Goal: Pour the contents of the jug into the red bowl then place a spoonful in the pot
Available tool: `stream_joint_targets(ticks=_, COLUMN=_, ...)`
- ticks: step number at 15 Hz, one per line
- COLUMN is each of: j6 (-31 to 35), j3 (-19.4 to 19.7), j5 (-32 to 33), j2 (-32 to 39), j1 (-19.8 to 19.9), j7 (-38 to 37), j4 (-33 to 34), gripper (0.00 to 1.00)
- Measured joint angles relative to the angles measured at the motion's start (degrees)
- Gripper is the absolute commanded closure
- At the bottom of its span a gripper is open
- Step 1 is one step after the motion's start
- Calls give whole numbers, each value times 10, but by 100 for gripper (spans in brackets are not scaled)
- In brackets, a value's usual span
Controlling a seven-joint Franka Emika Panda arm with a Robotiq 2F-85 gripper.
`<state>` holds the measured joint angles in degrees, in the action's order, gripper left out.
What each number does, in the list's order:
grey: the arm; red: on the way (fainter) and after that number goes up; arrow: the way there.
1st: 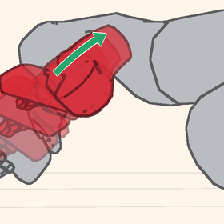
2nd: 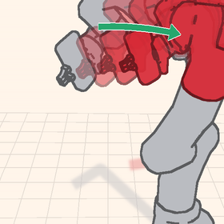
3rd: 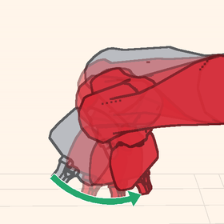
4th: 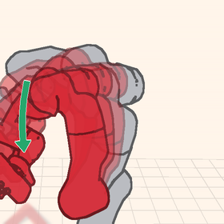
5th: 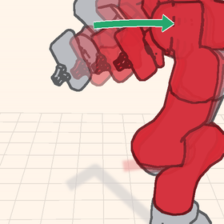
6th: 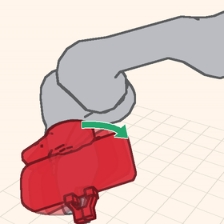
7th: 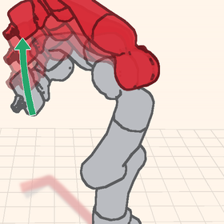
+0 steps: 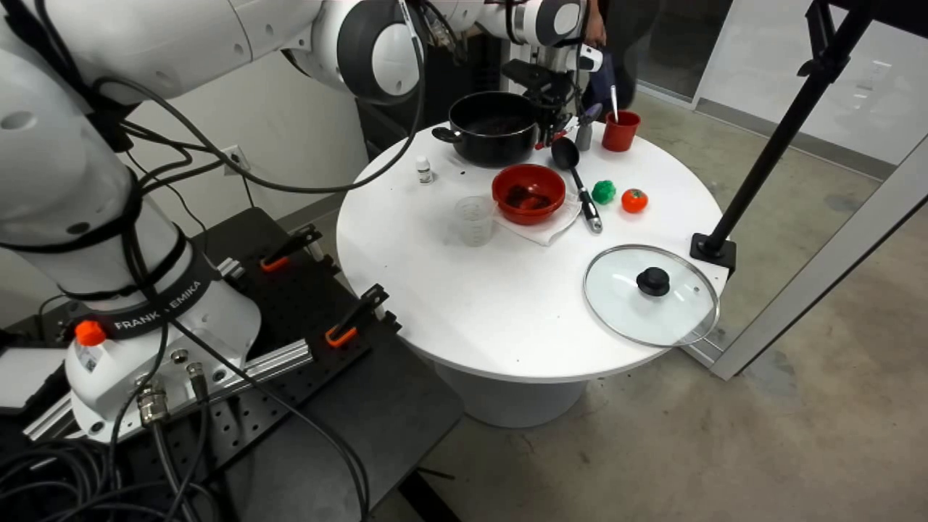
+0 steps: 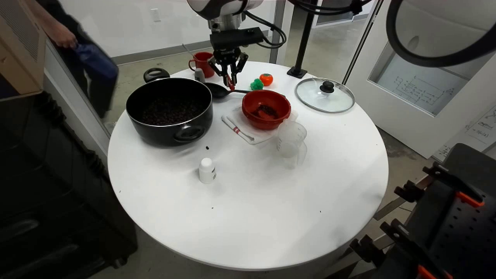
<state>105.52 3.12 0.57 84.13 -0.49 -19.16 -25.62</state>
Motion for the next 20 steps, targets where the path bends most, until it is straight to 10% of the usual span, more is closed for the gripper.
stream_joint_targets(ticks=5, j6=28, j3=1, j5=7, j2=0, j1=10, j7=94, j4=-18, gripper=95)
stream_joint_targets(ticks=6, j6=25, j3=1, j5=8, j2=1, j1=11, j7=108, j4=-23, gripper=80)
stream_joint_targets(ticks=20, j6=25, j3=-3, j5=12, j2=1, j1=11, j7=127, j4=-50, gripper=95)
